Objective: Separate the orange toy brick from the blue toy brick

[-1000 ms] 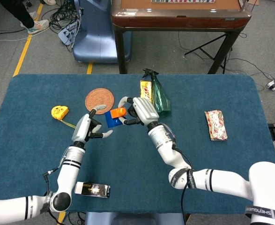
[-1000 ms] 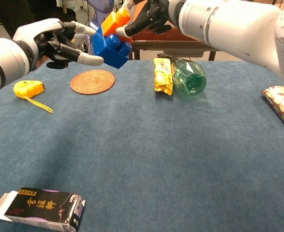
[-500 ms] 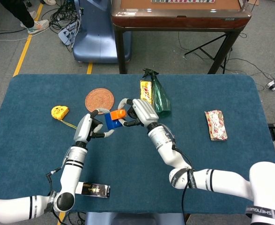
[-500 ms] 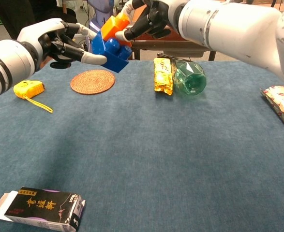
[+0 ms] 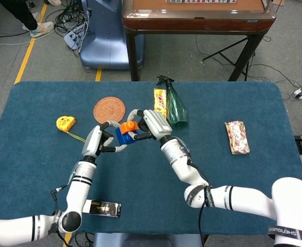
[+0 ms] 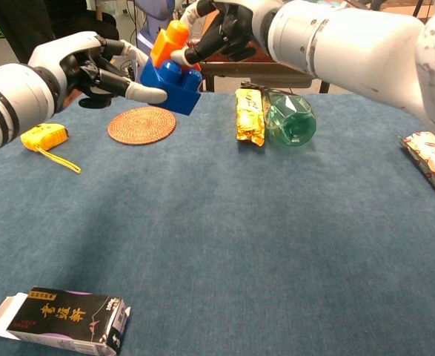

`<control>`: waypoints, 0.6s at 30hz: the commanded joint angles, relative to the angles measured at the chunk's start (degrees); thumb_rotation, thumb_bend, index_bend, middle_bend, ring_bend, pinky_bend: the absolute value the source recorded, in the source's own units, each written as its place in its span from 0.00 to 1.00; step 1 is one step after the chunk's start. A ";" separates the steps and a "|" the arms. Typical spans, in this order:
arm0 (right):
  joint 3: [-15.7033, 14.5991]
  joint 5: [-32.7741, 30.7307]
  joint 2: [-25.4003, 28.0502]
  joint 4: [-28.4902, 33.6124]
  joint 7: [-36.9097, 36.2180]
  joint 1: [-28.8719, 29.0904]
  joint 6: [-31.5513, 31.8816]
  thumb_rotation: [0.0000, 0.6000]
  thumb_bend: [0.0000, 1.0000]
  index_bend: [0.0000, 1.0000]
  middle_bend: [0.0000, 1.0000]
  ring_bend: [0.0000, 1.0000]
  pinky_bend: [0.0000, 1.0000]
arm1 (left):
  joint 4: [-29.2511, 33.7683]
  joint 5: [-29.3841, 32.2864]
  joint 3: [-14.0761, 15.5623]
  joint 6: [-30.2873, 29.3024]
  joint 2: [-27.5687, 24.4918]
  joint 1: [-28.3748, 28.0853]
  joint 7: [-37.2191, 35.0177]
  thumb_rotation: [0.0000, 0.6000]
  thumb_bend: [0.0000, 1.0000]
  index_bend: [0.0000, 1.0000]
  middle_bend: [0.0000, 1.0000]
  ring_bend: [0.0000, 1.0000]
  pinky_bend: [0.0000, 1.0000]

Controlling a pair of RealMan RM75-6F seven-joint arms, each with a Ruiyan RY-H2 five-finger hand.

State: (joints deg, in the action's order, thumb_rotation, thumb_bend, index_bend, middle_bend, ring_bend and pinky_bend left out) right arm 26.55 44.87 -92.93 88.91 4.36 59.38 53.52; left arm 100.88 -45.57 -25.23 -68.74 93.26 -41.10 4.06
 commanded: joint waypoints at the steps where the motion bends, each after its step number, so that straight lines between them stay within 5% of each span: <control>1: -0.04 0.03 -0.09 -0.08 -0.13 0.01 -0.09 1.00 0.35 0.76 1.00 1.00 1.00 | -0.06 0.01 -0.07 -0.18 0.09 0.03 0.07 1.00 0.00 0.55 1.00 1.00 1.00; 18: -0.23 0.39 -0.18 -0.45 -1.58 -0.43 -0.73 1.00 0.35 0.76 1.00 1.00 1.00 | -1.63 -2.47 0.33 -1.73 1.83 0.58 -0.51 1.00 0.00 0.81 1.00 1.00 1.00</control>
State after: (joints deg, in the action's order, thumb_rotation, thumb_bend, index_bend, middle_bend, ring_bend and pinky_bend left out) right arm 26.32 45.26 -93.13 88.47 2.77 58.96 52.80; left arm 99.30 -47.98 -24.94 -70.50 95.06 -40.56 3.60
